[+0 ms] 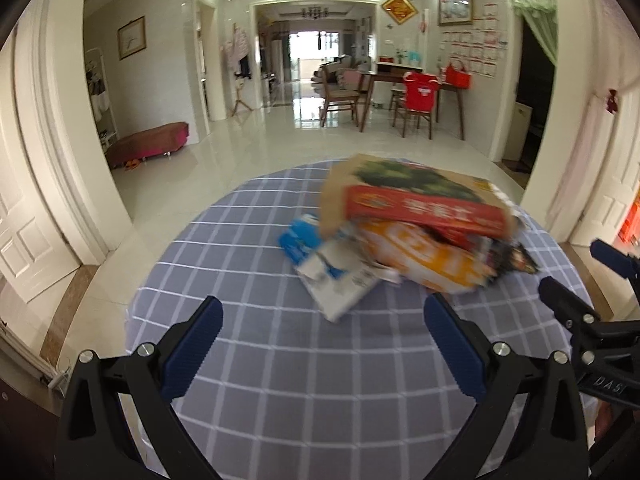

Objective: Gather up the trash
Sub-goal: 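Move both tools toward the trash pile on the checked tablecloth, then grasp the brown paper bag with the right tool while the left tool grasps the red box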

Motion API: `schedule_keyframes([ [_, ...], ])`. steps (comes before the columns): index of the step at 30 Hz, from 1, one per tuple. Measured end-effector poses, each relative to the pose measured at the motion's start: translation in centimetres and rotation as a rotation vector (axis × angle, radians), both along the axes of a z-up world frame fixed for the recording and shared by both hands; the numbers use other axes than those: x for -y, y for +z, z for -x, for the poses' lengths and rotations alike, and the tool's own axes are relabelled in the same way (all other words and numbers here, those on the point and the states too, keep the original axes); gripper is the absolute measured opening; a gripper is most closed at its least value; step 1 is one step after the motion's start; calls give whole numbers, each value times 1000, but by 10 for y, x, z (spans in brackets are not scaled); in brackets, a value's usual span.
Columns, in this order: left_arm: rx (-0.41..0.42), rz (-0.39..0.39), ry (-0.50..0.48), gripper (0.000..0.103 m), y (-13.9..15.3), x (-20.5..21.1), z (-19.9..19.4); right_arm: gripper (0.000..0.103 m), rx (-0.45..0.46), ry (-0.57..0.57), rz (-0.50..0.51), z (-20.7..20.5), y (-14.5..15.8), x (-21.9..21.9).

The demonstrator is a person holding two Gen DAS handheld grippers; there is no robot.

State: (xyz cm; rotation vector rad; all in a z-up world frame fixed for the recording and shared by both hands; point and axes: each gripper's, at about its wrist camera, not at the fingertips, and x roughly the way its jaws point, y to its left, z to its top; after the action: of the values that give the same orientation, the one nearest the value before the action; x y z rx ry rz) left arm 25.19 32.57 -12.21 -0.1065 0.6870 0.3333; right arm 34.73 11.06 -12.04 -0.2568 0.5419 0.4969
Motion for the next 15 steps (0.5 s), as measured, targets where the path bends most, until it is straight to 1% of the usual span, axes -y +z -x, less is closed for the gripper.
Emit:
schedule_keyframes([
  [3,2,17,24,99,-4,-21,-5,97,37,62,71,-10,2,-38],
  [4,2,28,27,99,-6,-29,-6,97,52,84,108,-13,1,-52],
  [9,-6,55,26,99,-16,-51,-16,97,114,167,251,-32,-8,-108],
  [12,-11,71,7,99,-20,-56,-23,97,132,183,295,-45,-13,-128],
  [15,-16,95,-27,99,-25,-57,-33,96,89,177,266,-61,-15,-132],
])
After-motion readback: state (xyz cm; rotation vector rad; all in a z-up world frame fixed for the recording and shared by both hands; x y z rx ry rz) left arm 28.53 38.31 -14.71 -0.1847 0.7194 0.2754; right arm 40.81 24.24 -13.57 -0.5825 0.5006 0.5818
